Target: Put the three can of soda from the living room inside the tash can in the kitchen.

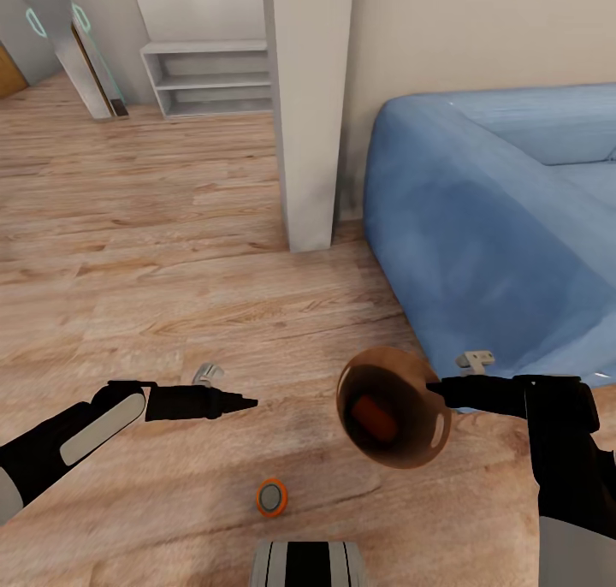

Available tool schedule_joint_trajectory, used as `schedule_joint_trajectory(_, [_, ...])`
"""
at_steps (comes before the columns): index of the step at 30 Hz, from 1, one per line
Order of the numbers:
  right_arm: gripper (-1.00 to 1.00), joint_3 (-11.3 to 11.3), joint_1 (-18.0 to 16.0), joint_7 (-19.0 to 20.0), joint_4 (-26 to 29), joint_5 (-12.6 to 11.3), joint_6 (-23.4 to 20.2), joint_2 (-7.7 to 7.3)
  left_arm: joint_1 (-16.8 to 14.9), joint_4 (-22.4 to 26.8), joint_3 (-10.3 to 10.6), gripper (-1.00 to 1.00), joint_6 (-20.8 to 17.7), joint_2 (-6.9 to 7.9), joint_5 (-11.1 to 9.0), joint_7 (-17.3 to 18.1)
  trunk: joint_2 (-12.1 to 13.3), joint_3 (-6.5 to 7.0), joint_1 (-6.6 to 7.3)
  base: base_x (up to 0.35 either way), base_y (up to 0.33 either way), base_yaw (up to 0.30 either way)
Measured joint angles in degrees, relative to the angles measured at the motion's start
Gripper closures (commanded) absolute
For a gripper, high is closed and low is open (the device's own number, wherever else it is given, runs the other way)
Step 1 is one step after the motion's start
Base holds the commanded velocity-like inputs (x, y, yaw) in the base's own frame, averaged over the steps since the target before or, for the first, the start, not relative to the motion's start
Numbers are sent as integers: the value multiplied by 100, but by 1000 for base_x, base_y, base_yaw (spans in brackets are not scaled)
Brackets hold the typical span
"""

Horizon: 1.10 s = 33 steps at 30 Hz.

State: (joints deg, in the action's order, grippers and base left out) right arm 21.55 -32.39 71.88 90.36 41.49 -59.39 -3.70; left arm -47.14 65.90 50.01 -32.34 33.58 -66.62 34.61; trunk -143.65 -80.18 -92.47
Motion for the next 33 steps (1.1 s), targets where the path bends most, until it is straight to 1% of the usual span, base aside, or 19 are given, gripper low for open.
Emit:
schedule_joint_trajectory(2, [100, 0, -2, 0, 0, -1, -1, -1, 2, 1, 0, -100, 0, 0, 0, 0, 0, 0, 0, 0, 0, 0])
schedule_joint_trajectory(4, [100, 52, 4, 29, 7, 57, 37, 11, 65, 65, -64, -100, -64, 64, 42, 64, 0, 0, 0, 0, 0, 0])
schedule_joint_trajectory(7, [100, 53, 3, 20, 6, 183, 137, 12, 84, 163, -153, -100, -161, 155, 48, 160, 0, 0, 0, 0, 0, 0])
schedule_joint_trajectory(9, [100, 106, -1, 28, 4, 236, 166, -28, 104, 227, -161, -100, -226, 155, 61, 224, 0, 0, 0, 0, 0, 0])
schedule_joint_trajectory(11, [100, 177, 3, 69, 4, 334, 229, -93, 170, 292, -96, -100, -276, 91, -2, 160, 0, 0, -1, 0, 0, 0])
schedule_joint_trajectory(14, [100, 282, 4, 137, 5, 476, 351, -100, 163, 309, 0, -100, -274, -5, -87, 62, 0, 0, -1, 0, 0, 0])
schedule_joint_trajectory(15, [100, 290, 5, 158, 5, 512, 390, -88, 149, 278, 32, -100, -272, -37, -54, 30, 0, -1, -1, 0, 0, 0])
schedule_joint_trajectory(17, [100, 338, 5, 205, 3, 529, 411, -77, 114, 213, 74, -100, -272, 28, 14, 30, -1, 0, -1, 0, 0, 0])
schedule_joint_trajectory(18, [100, 371, 4, 228, 3, 528, 399, -109, 106, 181, 106, -100, -272, 52, 48, 62, -1, 0, -1, 0, 0, 0])
schedule_joint_trajectory(20, [100, 440, 5, 269, 0, 577, 430, -174, 93, 117, 170, -100, -273, 45, 115, 126, 0, 0, -1, 0, 0, 0])
schedule_joint_trajectory(23, [100, 463, 5, 334, -1, 657, 509, -273, 92, 22, 266, -100, -279, 41, 132, 221, 0, 0, -1, 0, 0, 0])
schedule_joint_trajectory(27, [100, 465, 5, 419, -1, 706, 567, -405, 91, 0, 276, -100, -287, 35, 131, 349, 0, 0, -1, 0, 0, 0])
schedule_joint_trajectory(29, [100, 466, 5, 418, -1, 730, 591, -456, 91, -28, 292, -100, -330, 0, 133, 413, 0, 0, -1, 0, 0, 0])
schedule_joint_trajectory(33, [100, 465, 6, 421, -1, 749, 633, -457, 91, -151, 382, -100, -457, -128, 130, 283, 0, -1, -1, 0, 0, 0])
